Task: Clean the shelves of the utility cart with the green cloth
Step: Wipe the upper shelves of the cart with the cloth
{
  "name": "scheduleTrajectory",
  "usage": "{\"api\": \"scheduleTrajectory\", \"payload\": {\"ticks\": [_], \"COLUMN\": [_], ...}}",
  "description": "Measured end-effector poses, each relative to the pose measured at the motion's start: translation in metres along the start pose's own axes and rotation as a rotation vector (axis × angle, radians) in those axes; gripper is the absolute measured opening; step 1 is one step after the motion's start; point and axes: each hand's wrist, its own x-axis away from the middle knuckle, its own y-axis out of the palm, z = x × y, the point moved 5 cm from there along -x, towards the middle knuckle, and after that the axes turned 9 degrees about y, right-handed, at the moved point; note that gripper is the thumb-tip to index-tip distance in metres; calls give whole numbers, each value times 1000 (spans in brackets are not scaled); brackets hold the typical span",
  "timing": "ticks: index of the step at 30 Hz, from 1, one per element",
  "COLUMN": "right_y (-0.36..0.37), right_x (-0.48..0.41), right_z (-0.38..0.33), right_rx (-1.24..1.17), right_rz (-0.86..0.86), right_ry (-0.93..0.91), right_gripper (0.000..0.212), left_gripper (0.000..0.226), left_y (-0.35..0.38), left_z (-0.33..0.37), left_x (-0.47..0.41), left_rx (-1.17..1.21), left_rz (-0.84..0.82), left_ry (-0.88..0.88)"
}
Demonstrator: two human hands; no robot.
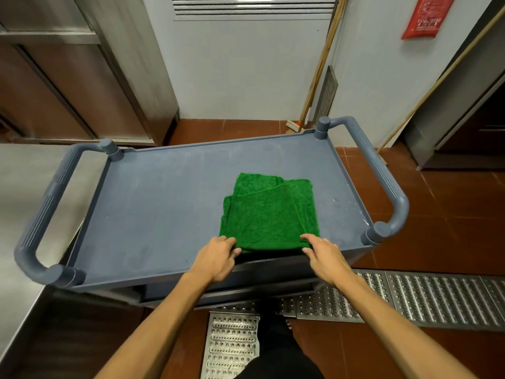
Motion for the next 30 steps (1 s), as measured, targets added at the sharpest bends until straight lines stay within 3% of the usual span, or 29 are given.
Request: {"api": "scheduleTrajectory", "payload": {"ticks": [9, 24, 30], "right_y": [-2, -10, -24], "right_x": [45, 89, 115], "right_z": [-9, 5, 14], "right_rx": [-7, -111, -101], "right_rz": [2, -66, -51], "right_ry": [-43, -73, -173], "right_gripper": [42, 39, 37], "left_gripper": [40, 39, 40], "left_y": [-2, -2, 11], "left_z": [5, 40, 63], "left_x": [41, 96, 130], "left_rx": [222, 181, 198], "left_rz": [59, 161, 173], "left_ry": [5, -104, -173]}}
